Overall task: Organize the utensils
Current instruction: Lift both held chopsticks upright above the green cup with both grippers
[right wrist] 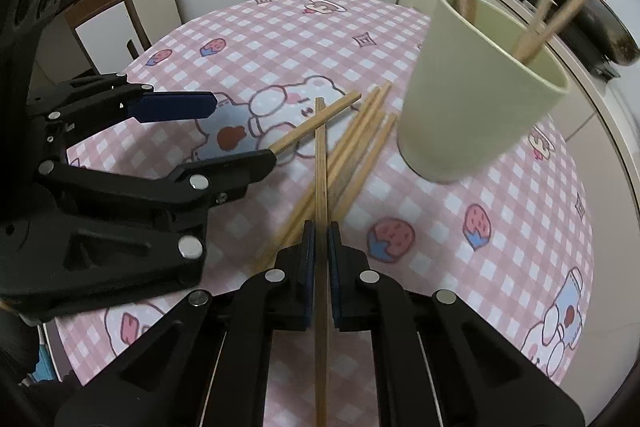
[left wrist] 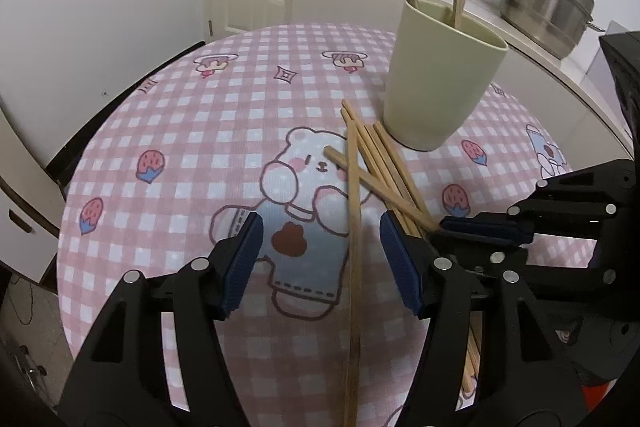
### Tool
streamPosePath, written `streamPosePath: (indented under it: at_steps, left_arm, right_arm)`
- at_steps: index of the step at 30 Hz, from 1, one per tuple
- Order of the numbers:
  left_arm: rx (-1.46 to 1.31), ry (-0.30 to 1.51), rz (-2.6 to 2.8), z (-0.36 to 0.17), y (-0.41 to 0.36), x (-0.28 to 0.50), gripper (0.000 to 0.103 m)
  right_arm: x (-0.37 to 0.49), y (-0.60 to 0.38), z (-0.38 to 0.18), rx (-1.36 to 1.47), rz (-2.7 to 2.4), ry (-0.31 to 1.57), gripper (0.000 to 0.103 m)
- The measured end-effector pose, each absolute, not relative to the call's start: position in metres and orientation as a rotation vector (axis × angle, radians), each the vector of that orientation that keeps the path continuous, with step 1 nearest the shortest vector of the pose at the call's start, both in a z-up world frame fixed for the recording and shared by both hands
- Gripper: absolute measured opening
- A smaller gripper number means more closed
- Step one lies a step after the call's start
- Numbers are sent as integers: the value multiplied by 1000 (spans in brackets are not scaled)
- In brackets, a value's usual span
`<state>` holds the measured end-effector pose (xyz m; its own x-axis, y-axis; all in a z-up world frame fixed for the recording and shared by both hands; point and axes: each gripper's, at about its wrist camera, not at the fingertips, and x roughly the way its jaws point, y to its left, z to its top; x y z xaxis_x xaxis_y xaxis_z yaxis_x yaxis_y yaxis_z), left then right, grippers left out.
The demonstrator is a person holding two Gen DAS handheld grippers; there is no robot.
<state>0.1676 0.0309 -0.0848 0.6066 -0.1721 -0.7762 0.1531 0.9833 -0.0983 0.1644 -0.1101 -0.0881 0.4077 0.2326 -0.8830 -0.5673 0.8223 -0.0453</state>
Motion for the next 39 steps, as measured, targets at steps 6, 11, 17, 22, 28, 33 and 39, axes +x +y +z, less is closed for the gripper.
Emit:
streamPosePath:
  at_steps: [6, 11, 17, 22, 28, 33, 39]
  left_arm:
    - [-19, 949, -216, -92, 23, 177, 51]
    - [87, 970, -195, -97, 6, 182, 41]
    - [99, 972, -234, -96, 0, 188, 11]
    - [27, 901, -268, -83, 7, 185, 6]
    - [-94, 712, -293, -35, 19, 163, 6]
    - [-104, 563, -328, 11, 5, 150, 5]
    - [-90, 381, -356, 45, -17, 138, 5]
  right_arm:
    - [161, -131, -89, -320, 507, 1071, 5]
    - [167, -132, -88, -309, 511, 1117, 5]
    - [177, -129, -88, -292, 521, 1125, 5]
    - [167, -142, -76, -202, 558, 1045, 5]
    - [140, -162, -38, -76, 596, 880, 5]
    - [127, -169, 1, -36, 573, 719, 5]
    - [120, -182, 33, -1, 522, 563, 5]
